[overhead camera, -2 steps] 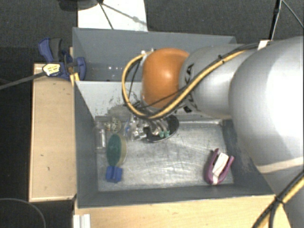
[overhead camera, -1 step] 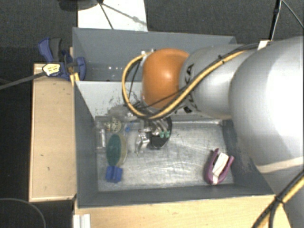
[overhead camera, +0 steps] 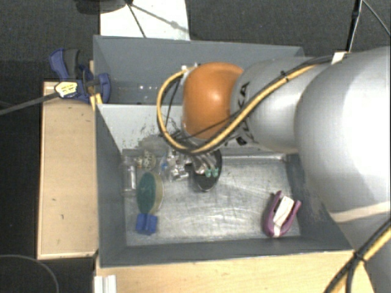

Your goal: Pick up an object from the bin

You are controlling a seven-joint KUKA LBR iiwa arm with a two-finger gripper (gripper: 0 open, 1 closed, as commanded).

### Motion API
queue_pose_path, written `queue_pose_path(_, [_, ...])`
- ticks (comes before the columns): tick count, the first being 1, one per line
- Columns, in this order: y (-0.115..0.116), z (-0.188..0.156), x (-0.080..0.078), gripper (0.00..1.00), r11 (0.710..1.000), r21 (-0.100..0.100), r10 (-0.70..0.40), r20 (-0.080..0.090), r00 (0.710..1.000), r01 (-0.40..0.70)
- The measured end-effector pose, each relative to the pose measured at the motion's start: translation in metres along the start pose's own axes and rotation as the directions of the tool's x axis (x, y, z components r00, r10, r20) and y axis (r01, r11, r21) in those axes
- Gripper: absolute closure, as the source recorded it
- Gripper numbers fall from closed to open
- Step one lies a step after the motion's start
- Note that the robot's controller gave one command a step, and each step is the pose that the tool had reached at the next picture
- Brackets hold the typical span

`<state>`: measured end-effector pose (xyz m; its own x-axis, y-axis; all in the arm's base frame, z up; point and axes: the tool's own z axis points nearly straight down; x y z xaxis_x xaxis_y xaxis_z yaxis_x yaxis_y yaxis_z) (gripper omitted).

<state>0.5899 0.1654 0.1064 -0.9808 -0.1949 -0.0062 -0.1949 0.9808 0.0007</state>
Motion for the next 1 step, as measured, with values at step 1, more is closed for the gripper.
queue_pose_path(1, [-0.0001, 0.0000, 0.0000, 0.00, 1.000, 0.000, -0.001, 0.000, 1.000, 0.001])
